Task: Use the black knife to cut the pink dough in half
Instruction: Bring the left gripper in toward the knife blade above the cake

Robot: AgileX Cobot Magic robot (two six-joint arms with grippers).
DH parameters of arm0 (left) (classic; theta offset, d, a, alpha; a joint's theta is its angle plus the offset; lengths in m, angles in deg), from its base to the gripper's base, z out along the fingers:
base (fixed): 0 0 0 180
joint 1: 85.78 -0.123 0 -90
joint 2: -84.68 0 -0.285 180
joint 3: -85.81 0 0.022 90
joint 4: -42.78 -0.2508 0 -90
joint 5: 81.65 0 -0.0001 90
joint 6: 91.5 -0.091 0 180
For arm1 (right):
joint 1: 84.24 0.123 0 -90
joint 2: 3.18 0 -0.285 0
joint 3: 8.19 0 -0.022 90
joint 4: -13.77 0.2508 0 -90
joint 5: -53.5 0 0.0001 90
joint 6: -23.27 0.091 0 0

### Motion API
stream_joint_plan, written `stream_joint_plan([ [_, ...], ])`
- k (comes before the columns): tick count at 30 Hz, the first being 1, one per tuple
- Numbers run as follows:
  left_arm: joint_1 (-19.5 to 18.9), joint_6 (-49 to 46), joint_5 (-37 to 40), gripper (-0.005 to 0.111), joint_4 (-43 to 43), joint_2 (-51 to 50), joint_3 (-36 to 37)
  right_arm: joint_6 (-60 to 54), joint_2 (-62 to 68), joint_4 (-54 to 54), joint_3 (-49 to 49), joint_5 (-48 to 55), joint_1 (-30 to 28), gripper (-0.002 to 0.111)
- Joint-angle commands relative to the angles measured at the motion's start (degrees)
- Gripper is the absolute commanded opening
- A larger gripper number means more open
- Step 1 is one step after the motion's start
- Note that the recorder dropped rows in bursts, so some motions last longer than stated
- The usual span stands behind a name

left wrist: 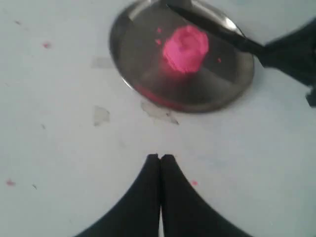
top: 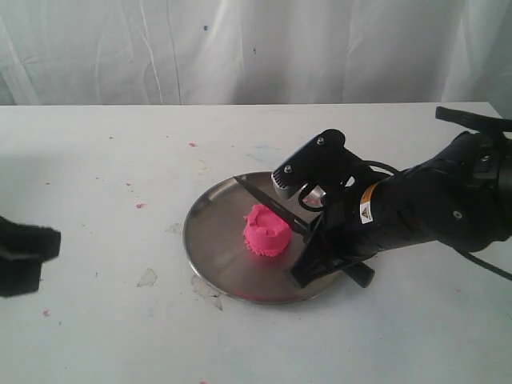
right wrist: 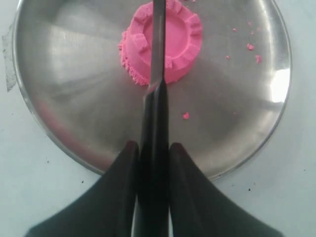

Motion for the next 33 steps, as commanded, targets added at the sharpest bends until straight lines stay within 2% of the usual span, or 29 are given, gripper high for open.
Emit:
stream_joint_plan([
  [1, 0.5, -30.8, 7.0, 0.0, 31.6, -0.2, -0.6, -0.6, 0.0, 0.1, -0.5, -0.8, 0.1, 0.0],
  [2, 0.5, -39.5, 8.8, 0.0, 39.9, 0.1, -0.6, -0.6, 0.0, 0.1, -0.5, -0.7, 0.1, 0.0],
  [3, 0.5, -58.3, 12.5, 0.0, 55.1, 0.4, -1.0, -0.6, 0.0, 0.1, -0.5, -0.7, 0.1, 0.0],
  [4, 0.5, -67.5, 15.0, 0.0, 62.8, 0.4, -1.7, -0.6, 0.0, 0.1, -0.5, -0.7, 0.1, 0.0],
  [5, 0.5, -81.7, 17.8, 0.0, 75.7, 0.4, -3.5, -0.6, 0.0, 0.1, -0.5, -0.7, 0.1, 0.0],
  [6, 0.5, -88.3, 17.6, 0.0, 82.7, 0.4, -4.6, -0.6, 0.0, 0.1, -0.5, -0.7, 0.1, 0.0],
  [7, 0.5, -97.1, 12.6, 0.0, 94.0, 0.4, -6.7, -0.6, 0.0, 0.1, -0.5, -0.5, 0.1, 0.0],
  [8, 0.5, -99.1, 0.0, 0.0, 97.6, 0.4, -8.7, -0.6, 0.0, 0.3, -0.5, 0.0, 0.1, 0.0],
  [9, 0.5, -99.0, -5.8, 0.0, 97.8, 0.3, -9.3, -0.6, 0.0, 0.3, -0.5, 0.4, 0.1, 0.0],
  [10, 0.5, -99.2, -18.2, 0.0, 97.8, -1.8, -10.1, -0.6, 0.0, 0.3, -0.5, 0.8, 0.1, 0.0],
  [12, -0.2, -99.5, -22.7, 0.0, 95.1, -7.5, -11.3, -0.6, 0.0, 0.4, -0.5, 0.9, 0.1, 0.0],
  [13, -0.6, -99.5, -20.7, 0.0, 94.3, -9.7, -11.7, -0.6, 0.0, 0.4, -0.5, 0.9, 0.1, 0.0],
  [14, -2.2, -99.5, -14.0, 0.0, 92.4, -16.4, -13.0, -0.6, 0.0, 0.4, -0.5, 0.9, 0.1, 0.0],
  [16, -4.9, -97.9, -8.7, 0.0, 92.3, -21.9, -14.0, -0.6, 0.0, 0.4, -0.5, 1.2, 0.1, 0.0],
  [20, -12.1, -95.7, -2.4, 0.0, 92.3, -31.3, -15.2, -0.6, 0.0, 0.4, -0.5, 1.2, 0.1, 0.0],
  [25, -20.2, -99.1, 7.9, 0.0, 93.8, -39.6, -17.5, -0.6, 0.0, 0.4, -0.5, 1.0, 0.1, 0.0],
  [28, -22.1, -102.1, 11.5, 0.0, 96.5, -43.4, -19.5, -0.6, 0.0, 0.4, -0.5, 0.9, 0.1, 0.0],
  [33, -22.2, -103.7, 12.3, 0.0, 97.5, -49.6, -22.8, -0.6, 0.0, 0.4, -0.5, 1.0, 0.1, 0.0],
])
